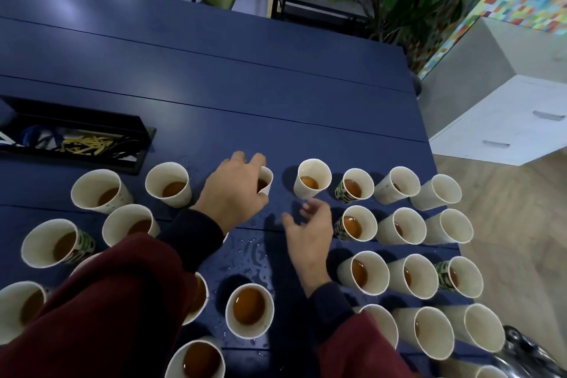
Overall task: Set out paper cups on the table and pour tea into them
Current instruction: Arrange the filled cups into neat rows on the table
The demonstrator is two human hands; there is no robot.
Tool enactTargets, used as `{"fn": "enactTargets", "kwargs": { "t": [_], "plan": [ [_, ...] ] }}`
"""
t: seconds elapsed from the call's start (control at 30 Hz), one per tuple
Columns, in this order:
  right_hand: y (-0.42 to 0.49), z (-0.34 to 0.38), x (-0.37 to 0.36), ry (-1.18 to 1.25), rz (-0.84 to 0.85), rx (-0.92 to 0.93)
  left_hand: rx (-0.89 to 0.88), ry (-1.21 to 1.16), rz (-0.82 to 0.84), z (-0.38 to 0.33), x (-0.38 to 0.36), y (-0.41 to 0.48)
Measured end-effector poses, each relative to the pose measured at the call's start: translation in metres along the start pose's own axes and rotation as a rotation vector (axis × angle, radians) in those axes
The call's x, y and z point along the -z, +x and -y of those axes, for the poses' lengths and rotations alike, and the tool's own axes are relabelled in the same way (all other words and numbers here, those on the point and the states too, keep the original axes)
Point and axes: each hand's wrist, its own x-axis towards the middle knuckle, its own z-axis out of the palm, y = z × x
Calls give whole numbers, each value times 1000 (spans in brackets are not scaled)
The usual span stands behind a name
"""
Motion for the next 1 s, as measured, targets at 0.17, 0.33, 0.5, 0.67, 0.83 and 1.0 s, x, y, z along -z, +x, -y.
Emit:
{"fn": "enactTargets", "kwargs": {
  "t": [0.17,0.33,0.5,0.67,0.83,1.0],
  "plan": [
    [-29,18,8,-3,238,279,-74,-40,23,-28,12,-18],
    [-33,25,12,98,197,333,-140,-30,54,-43,12,-34],
    [-28,7,12,93,110,306,-91,-176,0,-27,8,-37],
    [-13,-15,16,56,4,208,33,110,28,17,-11,-36],
    [-3,-32,15,-31,-34,129,72,301,171,44,-32,-43],
    [-5,-40,12,-56,-30,65,79,207,204,49,-40,-44]
  ]
}}
